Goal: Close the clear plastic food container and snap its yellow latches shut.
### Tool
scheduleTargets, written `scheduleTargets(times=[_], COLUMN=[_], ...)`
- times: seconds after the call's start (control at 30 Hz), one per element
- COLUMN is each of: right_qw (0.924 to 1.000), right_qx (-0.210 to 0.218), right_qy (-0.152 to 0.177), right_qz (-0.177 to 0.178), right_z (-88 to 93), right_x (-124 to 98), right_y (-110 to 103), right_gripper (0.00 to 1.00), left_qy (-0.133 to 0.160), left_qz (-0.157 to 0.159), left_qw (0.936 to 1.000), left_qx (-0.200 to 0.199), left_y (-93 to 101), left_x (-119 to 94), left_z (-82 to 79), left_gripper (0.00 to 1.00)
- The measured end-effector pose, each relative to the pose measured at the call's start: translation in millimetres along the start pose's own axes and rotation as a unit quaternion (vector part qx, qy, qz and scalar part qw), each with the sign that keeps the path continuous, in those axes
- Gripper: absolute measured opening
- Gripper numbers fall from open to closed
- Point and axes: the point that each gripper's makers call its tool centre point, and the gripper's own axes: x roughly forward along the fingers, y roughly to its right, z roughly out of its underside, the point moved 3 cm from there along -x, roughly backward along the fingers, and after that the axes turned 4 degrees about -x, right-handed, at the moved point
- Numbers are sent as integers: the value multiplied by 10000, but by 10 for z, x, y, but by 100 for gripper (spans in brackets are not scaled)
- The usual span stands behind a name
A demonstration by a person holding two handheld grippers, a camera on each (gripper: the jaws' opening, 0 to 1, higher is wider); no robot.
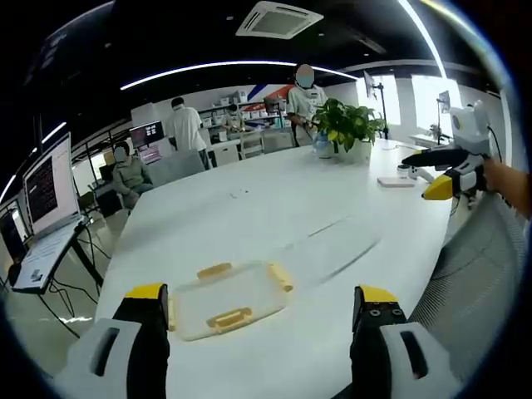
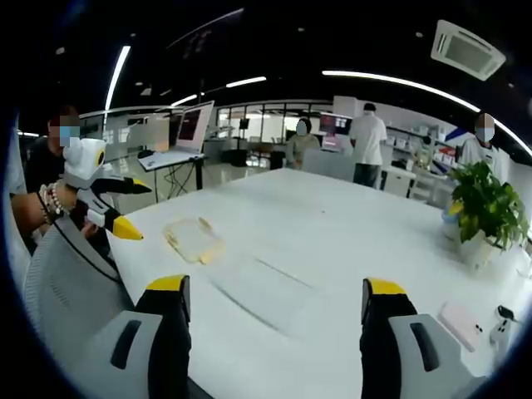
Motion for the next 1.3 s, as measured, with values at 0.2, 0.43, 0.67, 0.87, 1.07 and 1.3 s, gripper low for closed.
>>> scheduleTargets(times=[0.2,0.43,0.67,0.87,1.07,1.3], right_qw=[10000,10000,10000,10000,9999,9999], right_qx=[7,10,12,40,48,56], right_qy=[12,2,-11,-30,-68,-82], right_qz=[-2,0,-21,-39,-64,-75], right_z=[-5,-1,4,10,23,24], right_x=[0,-1,0,4,11,18], right_y=[1,1,-4,-3,-7,-8], right_gripper=[82,80,79,78,77,76], left_qy=[-20,-44,-50,-59,-64,-44], left_qz=[1,19,8,7,3,-5], left_qw=[10000,10000,10000,10000,10000,10000], left_qx=[21,41,31,-4,-9,37], left_y=[0,2,-8,-19,-29,-42], left_x=[4,13,18,26,37,41], left_z=[5,13,13,20,20,20], left_gripper=[90,89,88,88,88,88])
